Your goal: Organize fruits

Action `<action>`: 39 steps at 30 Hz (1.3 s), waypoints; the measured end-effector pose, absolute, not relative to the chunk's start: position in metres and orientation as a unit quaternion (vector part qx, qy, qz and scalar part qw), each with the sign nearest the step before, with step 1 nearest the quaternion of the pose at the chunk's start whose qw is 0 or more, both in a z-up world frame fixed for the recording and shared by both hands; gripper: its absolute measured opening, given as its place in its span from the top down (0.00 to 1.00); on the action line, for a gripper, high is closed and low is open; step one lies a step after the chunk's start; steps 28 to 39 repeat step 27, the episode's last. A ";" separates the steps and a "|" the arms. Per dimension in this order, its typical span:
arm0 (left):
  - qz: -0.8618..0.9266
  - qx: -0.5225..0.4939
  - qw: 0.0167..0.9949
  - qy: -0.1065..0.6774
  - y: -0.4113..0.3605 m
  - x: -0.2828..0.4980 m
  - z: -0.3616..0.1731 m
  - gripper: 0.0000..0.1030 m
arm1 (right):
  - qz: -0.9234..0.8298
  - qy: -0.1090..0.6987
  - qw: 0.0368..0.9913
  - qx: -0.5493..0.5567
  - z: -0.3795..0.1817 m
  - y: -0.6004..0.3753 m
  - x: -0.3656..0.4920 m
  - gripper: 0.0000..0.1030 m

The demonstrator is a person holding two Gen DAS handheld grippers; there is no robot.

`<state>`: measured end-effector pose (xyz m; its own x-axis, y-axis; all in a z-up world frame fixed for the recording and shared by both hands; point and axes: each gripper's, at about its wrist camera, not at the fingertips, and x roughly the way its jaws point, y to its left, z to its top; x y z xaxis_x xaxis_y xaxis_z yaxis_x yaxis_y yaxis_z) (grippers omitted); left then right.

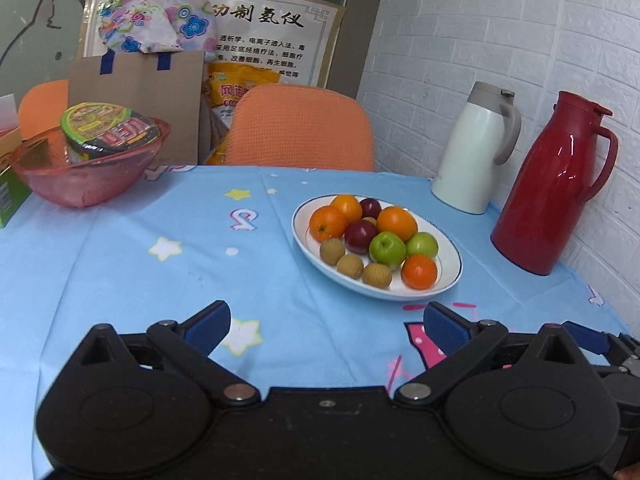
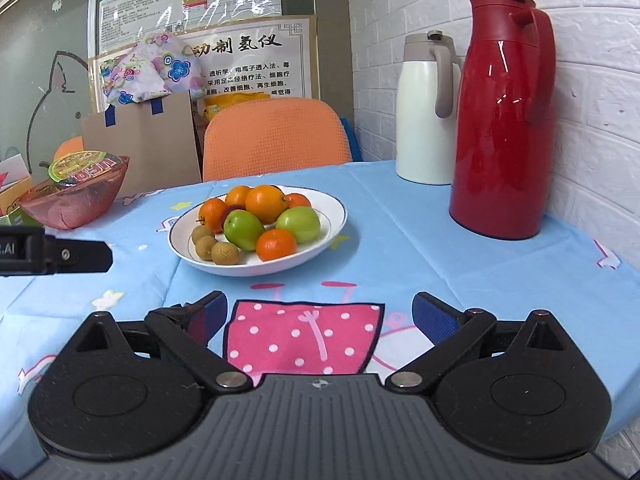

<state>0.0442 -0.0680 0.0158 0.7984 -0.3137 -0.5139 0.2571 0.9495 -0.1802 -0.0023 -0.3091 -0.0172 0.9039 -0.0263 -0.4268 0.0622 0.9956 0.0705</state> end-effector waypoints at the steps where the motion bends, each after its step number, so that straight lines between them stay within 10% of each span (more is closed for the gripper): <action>1: -0.147 -0.049 0.947 0.282 -0.068 0.042 0.014 0.00 | -0.024 0.220 0.974 0.041 -0.018 -0.310 -0.003 0.00; 39: -0.130 -0.012 0.949 0.286 -0.079 0.031 0.008 0.00 | -0.055 0.218 0.973 0.050 -0.021 -0.316 -0.019 0.00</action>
